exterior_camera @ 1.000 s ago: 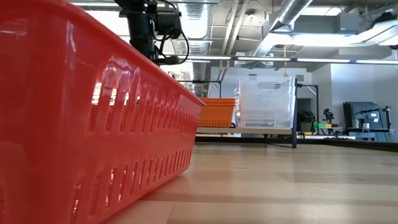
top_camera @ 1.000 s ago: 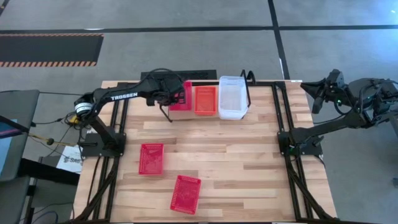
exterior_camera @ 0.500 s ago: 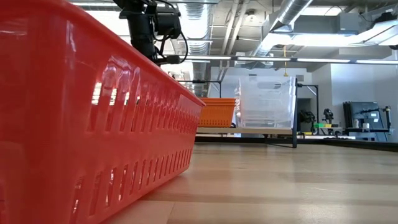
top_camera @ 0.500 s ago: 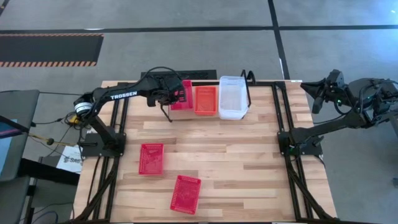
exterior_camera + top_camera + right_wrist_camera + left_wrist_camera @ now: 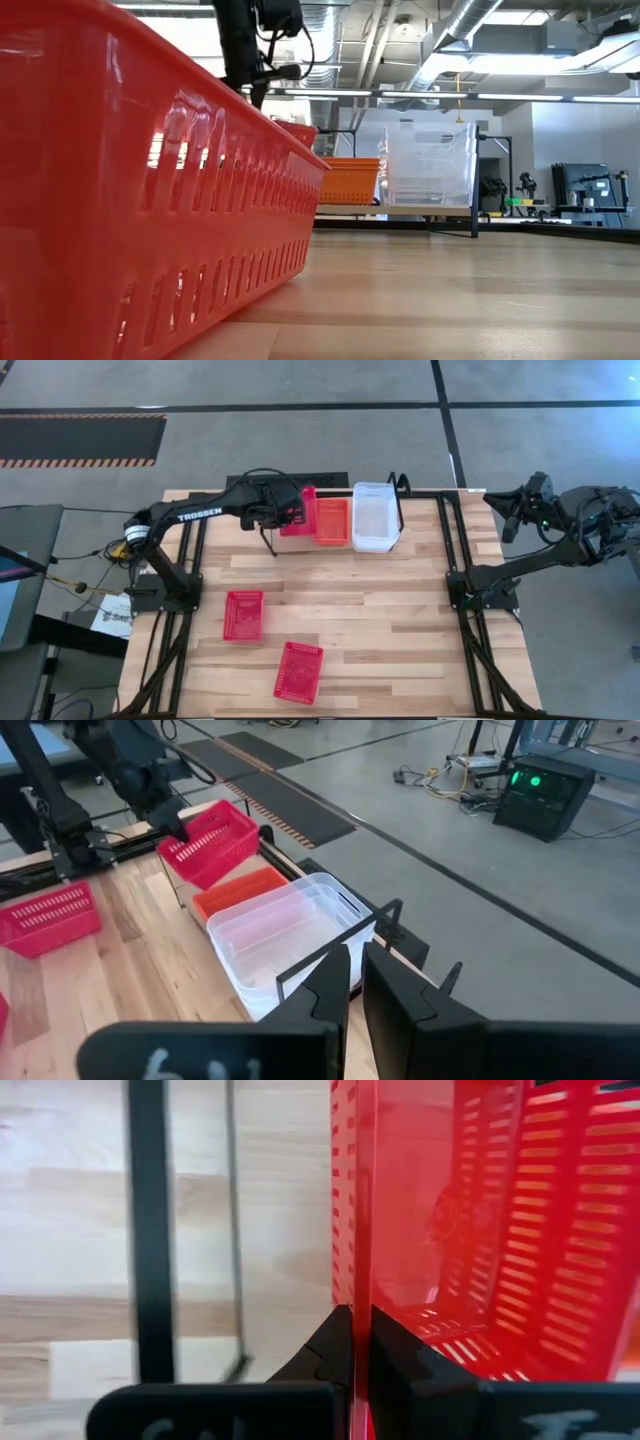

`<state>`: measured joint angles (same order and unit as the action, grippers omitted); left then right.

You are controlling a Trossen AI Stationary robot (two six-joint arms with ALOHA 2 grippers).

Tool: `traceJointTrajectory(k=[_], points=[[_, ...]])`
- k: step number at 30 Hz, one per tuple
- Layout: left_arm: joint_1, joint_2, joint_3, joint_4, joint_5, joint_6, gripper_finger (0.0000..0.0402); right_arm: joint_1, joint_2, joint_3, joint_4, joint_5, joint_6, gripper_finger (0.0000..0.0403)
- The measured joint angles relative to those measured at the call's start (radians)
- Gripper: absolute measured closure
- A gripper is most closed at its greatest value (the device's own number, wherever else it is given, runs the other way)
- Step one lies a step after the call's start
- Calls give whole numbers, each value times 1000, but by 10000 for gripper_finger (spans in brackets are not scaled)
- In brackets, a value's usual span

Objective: Stack baskets on shelf by color
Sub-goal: Put the top red bin on the shelf

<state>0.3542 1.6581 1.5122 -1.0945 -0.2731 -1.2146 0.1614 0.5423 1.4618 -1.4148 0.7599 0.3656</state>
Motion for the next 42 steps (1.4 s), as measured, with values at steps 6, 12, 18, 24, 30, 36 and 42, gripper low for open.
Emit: traceJointTrajectory(k=[6,12,18,24,30,36,42], points=[[-99,2,3,-38,-17,-130,401,0,0,0,-24,0,0,351],[-185,26,5,-48,-26,-257,401,0,0,0,-24,0,-9,351],[-251,86,4,-55,-4,-345,401,0,1,0,-26,0,-34,351],[-276,115,2,-92,4,-438,401,0,1,0,-33,-1,-35,351],[-283,114,1,-119,24,-474,401,0,1,0,-61,-1,-34,351],[-288,114,1,-134,7,-474,401,0,1,0,-68,-1,-34,351],[-270,113,1,-166,-42,-484,401,0,1,0,-68,-1,-34,351]])
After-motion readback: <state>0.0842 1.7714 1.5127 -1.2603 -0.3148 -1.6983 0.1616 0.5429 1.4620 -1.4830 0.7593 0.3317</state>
